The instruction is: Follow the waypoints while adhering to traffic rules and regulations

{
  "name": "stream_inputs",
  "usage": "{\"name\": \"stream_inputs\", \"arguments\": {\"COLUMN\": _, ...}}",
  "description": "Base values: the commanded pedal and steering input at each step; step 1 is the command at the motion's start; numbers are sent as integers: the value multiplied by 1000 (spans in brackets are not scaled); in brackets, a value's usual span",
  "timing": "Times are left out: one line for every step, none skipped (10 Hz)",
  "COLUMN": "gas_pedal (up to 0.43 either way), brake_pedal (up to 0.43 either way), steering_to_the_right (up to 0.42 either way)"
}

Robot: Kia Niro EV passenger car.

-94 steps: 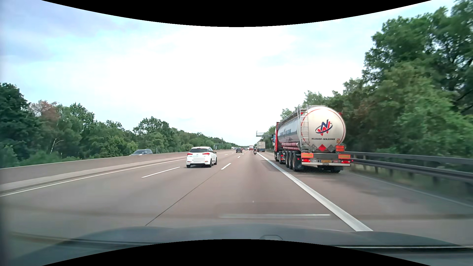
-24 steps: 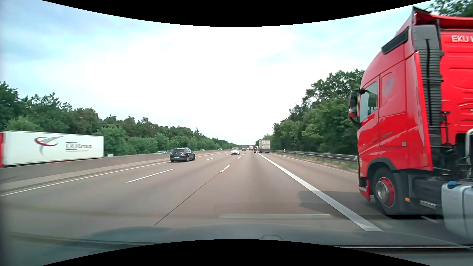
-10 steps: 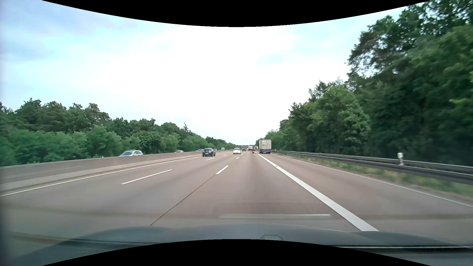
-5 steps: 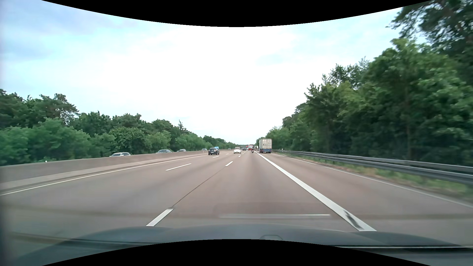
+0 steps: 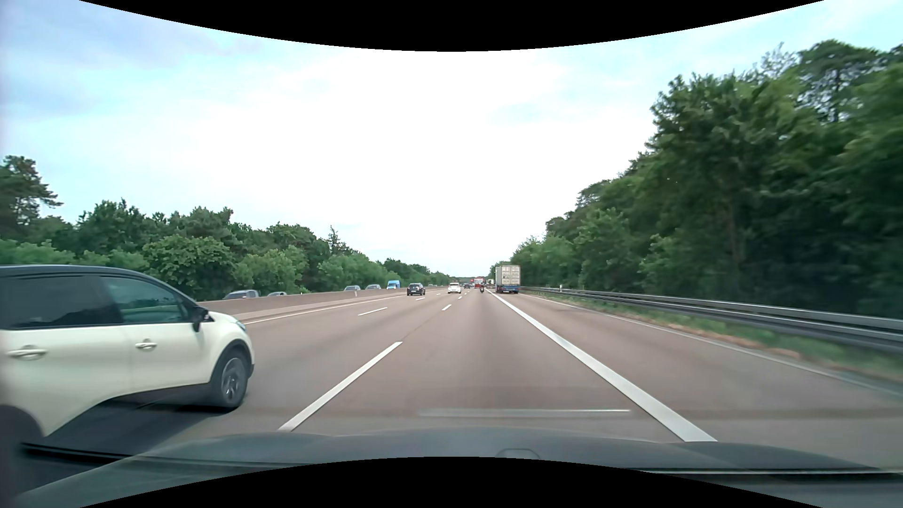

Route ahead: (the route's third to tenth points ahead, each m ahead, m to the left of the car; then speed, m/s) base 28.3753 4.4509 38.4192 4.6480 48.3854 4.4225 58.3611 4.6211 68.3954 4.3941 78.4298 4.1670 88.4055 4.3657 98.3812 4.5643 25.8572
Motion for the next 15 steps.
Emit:
{"name": "stream_inputs", "arguments": {"gas_pedal": 118, "brake_pedal": 0, "steering_to_the_right": -4}}
{"name": "stream_inputs", "arguments": {"gas_pedal": 118, "brake_pedal": 0, "steering_to_the_right": -4}}
{"name": "stream_inputs", "arguments": {"gas_pedal": 118, "brake_pedal": 0, "steering_to_the_right": -4}}
{"name": "stream_inputs", "arguments": {"gas_pedal": 118, "brake_pedal": 0, "steering_to_the_right": -4}}
{"name": "stream_inputs", "arguments": {"gas_pedal": 118, "brake_pedal": 0, "steering_to_the_right": -4}}
{"name": "stream_inputs", "arguments": {"gas_pedal": 118, "brake_pedal": 0, "steering_to_the_right": -4}}
{"name": "stream_inputs", "arguments": {"gas_pedal": 118, "brake_pedal": 0, "steering_to_the_right": -4}}
{"name": "stream_inputs", "arguments": {"gas_pedal": 118, "brake_pedal": 0, "steering_to_the_right": -4}}
{"name": "stream_inputs", "arguments": {"gas_pedal": 118, "brake_pedal": 0, "steering_to_the_right": -4}}
{"name": "stream_inputs", "arguments": {"gas_pedal": 118, "brake_pedal": 0, "steering_to_the_right": -4}}
{"name": "stream_inputs", "arguments": {"gas_pedal": 118, "brake_pedal": 0, "steering_to_the_right": -4}}
{"name": "stream_inputs", "arguments": {"gas_pedal": 118, "brake_pedal": 0, "steering_to_the_right": -4}}
{"name": "stream_inputs", "arguments": {"gas_pedal": 118, "brake_pedal": 0, "steering_to_the_right": -4}}
{"name": "stream_inputs", "arguments": {"gas_pedal": 118, "brake_pedal": 0, "steering_to_the_right": -4}}
{"name": "stream_inputs", "arguments": {"gas_pedal": 118, "brake_pedal": 0, "steering_to_the_right": -4}}
